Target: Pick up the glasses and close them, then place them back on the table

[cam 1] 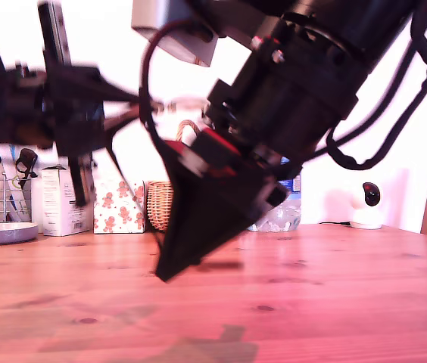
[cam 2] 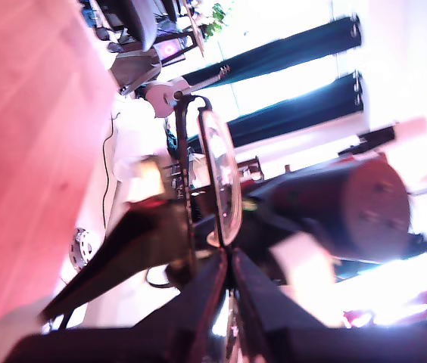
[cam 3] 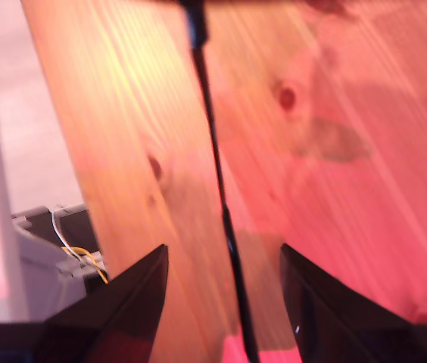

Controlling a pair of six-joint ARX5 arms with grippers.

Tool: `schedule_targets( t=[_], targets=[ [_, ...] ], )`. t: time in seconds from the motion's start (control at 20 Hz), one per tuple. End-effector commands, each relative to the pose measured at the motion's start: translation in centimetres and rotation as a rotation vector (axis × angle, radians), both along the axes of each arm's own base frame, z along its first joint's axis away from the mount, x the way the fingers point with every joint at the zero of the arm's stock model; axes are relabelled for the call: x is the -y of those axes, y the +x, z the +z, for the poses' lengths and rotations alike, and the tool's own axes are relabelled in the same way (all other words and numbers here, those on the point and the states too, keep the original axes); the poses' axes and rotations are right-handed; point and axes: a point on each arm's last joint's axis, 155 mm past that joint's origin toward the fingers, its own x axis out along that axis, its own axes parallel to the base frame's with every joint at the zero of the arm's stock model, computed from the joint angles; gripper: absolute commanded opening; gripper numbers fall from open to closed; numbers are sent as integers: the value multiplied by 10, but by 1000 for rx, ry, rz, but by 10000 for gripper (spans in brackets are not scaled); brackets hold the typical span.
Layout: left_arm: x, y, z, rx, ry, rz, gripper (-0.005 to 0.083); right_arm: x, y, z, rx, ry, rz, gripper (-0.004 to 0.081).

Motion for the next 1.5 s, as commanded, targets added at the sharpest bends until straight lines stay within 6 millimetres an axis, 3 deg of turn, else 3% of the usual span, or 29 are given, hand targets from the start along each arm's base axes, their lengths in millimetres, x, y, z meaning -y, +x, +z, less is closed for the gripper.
schedule_targets(
  t=[0.0, 0.45, 0.8, 1.0, 1.2, 1.45],
  targets=[
    [-3, -6, 12, -29, -91, -49, -21, -2, 0, 3, 15, 0, 18, 423],
    [-4, -8, 14, -52, -101, -56, -21, 11, 8, -3, 100, -91, 52, 423],
    [-4, -9, 14, -73, -95, -56, -21, 12, 26, 5, 192, -102, 29, 423],
    [-4, -9, 13, -73, -95, -56, -21, 16, 23, 1, 173, -118, 35, 423],
    [-4, -9, 13, -72, -95, -56, -21, 11, -1, -5, 68, -87, 100, 423],
    [-3, -10, 14, -83, -93, -57, -21, 15, 9, -5, 103, -109, 74, 423]
  ],
)
